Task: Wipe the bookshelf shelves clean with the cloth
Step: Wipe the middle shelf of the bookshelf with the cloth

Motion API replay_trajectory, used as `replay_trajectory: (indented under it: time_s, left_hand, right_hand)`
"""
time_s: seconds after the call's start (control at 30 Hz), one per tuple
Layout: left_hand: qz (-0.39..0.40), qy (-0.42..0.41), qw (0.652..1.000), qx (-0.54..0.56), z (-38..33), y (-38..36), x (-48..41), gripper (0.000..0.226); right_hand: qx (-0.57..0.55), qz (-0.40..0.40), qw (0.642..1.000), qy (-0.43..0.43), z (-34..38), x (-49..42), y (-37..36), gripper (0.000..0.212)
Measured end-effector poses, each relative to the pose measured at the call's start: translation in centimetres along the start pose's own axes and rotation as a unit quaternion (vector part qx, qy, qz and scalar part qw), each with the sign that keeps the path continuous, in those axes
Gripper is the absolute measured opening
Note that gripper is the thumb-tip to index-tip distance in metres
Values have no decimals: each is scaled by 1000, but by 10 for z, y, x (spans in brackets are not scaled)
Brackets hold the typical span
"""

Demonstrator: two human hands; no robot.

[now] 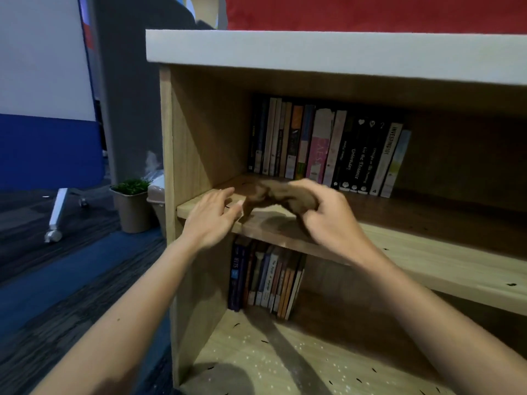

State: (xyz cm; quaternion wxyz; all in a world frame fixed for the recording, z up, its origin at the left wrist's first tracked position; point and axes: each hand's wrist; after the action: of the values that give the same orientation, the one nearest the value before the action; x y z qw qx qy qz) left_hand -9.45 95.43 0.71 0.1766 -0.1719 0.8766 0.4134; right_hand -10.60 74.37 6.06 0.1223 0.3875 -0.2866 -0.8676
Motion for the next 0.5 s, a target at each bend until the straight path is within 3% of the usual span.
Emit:
replay_trajectory:
  time_s: [0.07, 0.17, 0.23, 0.3, 0.4, 0.5]
  left_hand:
    - [29, 43, 996, 76, 1, 5, -2, 46]
    - [22, 56, 994, 89, -7, 16, -15, 38]
    - [7, 53, 994, 92, -13, 19, -24, 34]
    - [-14, 41, 995, 86, -11, 17, -33, 30]
    - [-128, -7, 989, 75, 4, 7, -33, 28]
    - [-267, -38, 954, 134, 14, 4, -27, 32]
  right_hand:
    - [-79, -34, 995, -59, -4, -20, 13, 27]
    - [-195, -38, 958, -208, -4, -50, 37, 7]
    - [-173, 3, 952, -252, -5, -63, 47, 26]
    - [-134, 31, 958, -253, -8, -69, 47, 29]
    - [-110, 43, 960, -252, -18, -73, 34, 21]
    - [-137, 61, 949, -277, -26, -72, 20, 27]
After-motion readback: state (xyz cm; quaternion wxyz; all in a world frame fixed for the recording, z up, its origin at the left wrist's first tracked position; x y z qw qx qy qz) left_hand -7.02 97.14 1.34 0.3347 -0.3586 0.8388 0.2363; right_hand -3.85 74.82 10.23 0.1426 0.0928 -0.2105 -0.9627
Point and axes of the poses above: each hand's wrist, its own x-axis away from the middle knuckle, its own y-axis out of the back of the hand, z = x × y, and after that the axes turned 1 degree about -z, right-handed
